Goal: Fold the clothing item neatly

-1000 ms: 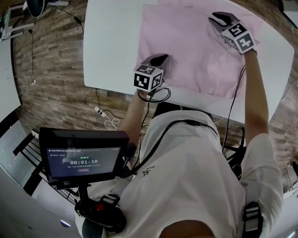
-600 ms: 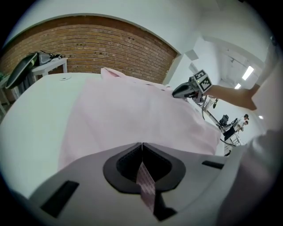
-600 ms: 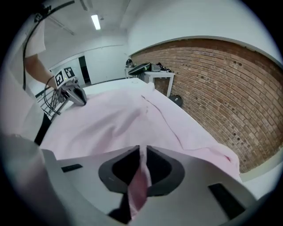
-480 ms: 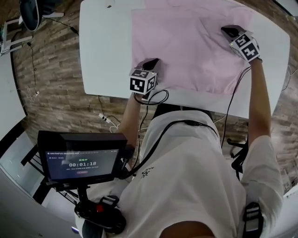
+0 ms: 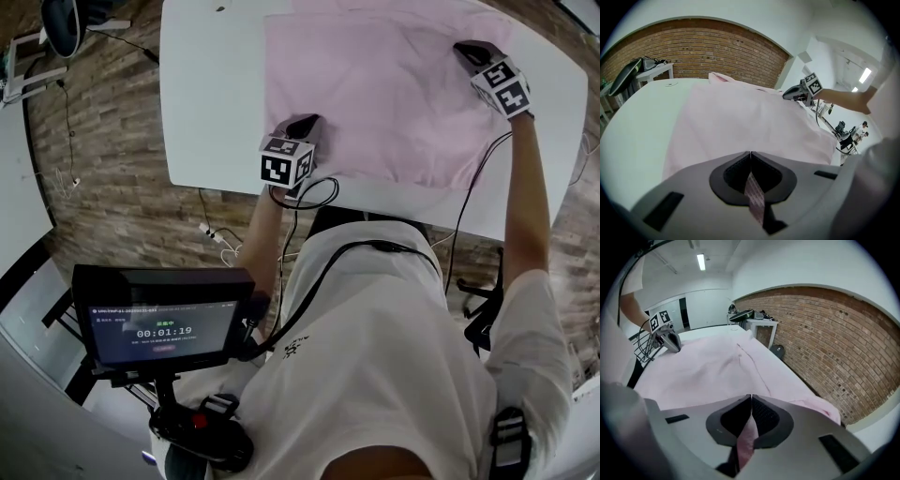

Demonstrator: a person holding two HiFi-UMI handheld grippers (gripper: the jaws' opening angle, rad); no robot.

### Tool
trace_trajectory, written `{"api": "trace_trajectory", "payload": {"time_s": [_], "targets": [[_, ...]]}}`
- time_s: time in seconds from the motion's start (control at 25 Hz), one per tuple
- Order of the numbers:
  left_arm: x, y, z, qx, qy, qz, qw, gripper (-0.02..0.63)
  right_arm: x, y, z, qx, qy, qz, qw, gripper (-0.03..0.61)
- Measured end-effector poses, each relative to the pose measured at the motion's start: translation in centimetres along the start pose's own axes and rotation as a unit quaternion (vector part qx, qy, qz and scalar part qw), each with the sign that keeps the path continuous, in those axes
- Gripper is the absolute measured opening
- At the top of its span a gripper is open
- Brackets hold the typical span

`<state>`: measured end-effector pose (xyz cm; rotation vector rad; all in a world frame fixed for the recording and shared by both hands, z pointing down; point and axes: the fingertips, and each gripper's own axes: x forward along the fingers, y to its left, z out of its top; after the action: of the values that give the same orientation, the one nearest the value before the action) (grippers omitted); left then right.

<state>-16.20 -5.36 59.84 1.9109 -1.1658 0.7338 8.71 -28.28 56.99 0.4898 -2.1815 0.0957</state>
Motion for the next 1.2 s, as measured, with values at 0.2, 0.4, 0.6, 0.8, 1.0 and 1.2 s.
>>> {"api": "trace_trajectory", "payload": {"time_s": [0.2, 0.4, 0.6, 0.8, 1.0, 1.2], "targets": [[-0.1, 0.5, -0.4, -0.004, -0.001, 0.002, 1.0, 0.002, 0.4, -1.2, 0.2, 0.013, -0.01, -0.012, 1.0, 0.023], [-1.9, 1.5, 1.1, -0.001, -0.039, 0.034, 0.9987, 0.002, -5.0, -1.1, -0.7, 0.126, -0.071, -0.015, 0.989, 0.078], [-2.0, 2.0, 1.0, 0.042, -0.038, 0.031, 0.9979, 0.002, -9.8, 4.4, -6.6, 0.211, -0.08, -0.004, 0.974, 0.078], [-0.5, 3.3, -0.6, 0.074, -0.008, 0.032, 0.9967, 0.002, -7.0, 5.6, -13.8, 0.189, 0.022, -0.069, 0.979, 0.077], [-1.1, 3.8, -0.3, 0.076, -0.009, 0.032, 0.9966, 0.002, -10.2, 5.8, -13.1, 0.211, -0.005, -0.09, 0.973, 0.077], [-2.6, 2.3, -1.8, 0.125, -0.014, -0.002, 0.992, 0.002, -13.4, 14.2, -12.4, 0.25, -0.058, -0.029, 0.966, 0.078]]}}
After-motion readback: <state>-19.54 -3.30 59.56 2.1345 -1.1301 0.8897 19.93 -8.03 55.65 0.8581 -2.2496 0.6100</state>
